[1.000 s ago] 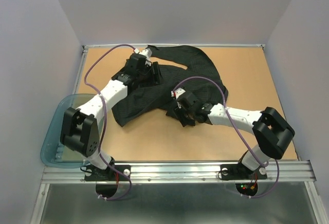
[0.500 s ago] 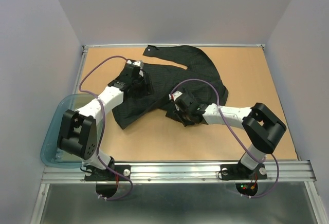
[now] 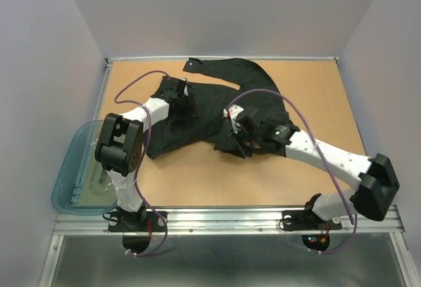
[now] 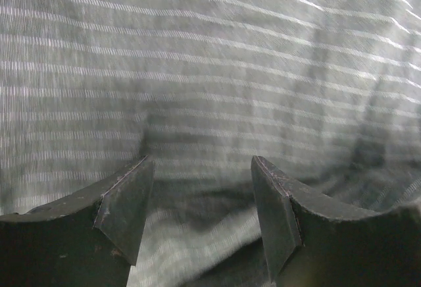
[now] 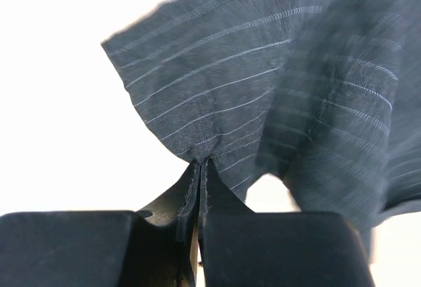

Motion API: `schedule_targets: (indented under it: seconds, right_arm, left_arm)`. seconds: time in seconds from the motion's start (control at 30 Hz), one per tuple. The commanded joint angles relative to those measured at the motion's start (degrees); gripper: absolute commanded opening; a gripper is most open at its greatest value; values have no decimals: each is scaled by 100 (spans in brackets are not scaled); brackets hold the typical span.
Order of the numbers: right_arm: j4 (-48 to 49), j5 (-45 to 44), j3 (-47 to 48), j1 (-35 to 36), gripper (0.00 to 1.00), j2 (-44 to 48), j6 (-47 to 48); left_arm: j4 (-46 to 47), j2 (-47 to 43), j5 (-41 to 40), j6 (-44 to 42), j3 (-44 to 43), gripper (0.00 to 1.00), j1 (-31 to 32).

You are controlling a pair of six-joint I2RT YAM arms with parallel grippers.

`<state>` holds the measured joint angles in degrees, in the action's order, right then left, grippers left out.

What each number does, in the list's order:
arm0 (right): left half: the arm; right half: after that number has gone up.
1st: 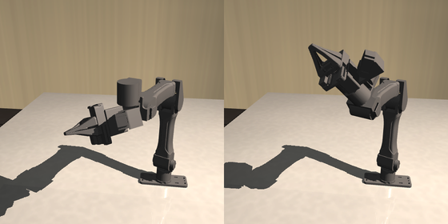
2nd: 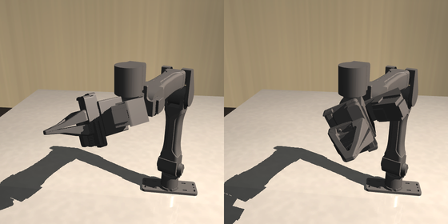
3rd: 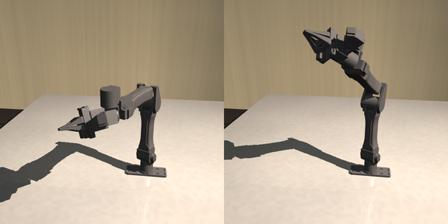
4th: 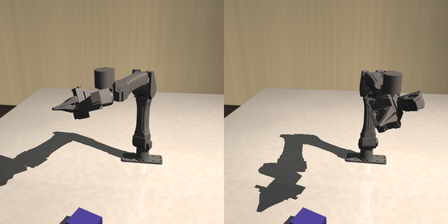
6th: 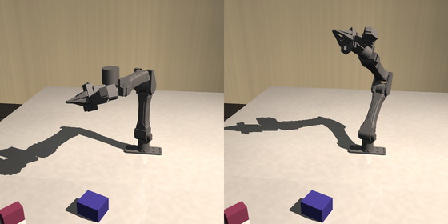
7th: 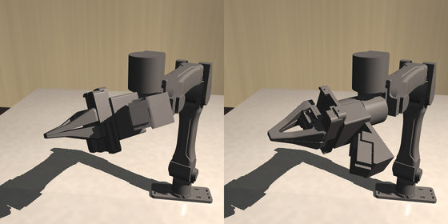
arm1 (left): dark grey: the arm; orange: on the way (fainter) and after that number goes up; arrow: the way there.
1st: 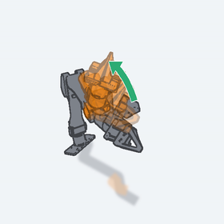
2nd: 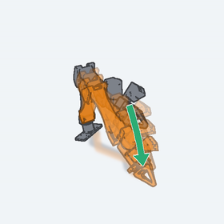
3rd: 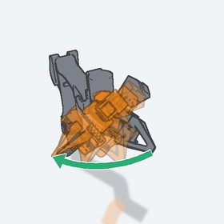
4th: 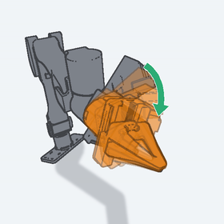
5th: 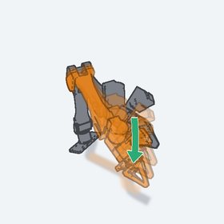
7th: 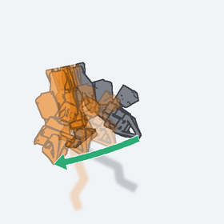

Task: Fold and stack the long sleeve shirts
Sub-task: Flatten the shirt out

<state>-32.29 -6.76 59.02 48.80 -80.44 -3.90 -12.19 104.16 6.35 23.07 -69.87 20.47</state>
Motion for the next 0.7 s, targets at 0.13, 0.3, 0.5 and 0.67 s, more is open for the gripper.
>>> schedule_targets:
  seconds: [0.13,0.3,0.5,0.67]
  right_arm:
    - [-1744,1842,1585,34,1,1548,91]
    - [-2132,3109,1516,34,1,1830,-58]
    - [-2220,3113,664,42,53,1971,-532]
    - [-2132,1058,786,-1,69,2007,-1103]
  left_arm:
    - [50,614,-72,-48,-624,72,-175]
    - [94,685,-125,13,-677,72,-245]
    - [137,588,-248,-30,-634,72,-272]
    - [242,474,-468,-83,-484,72,-342]
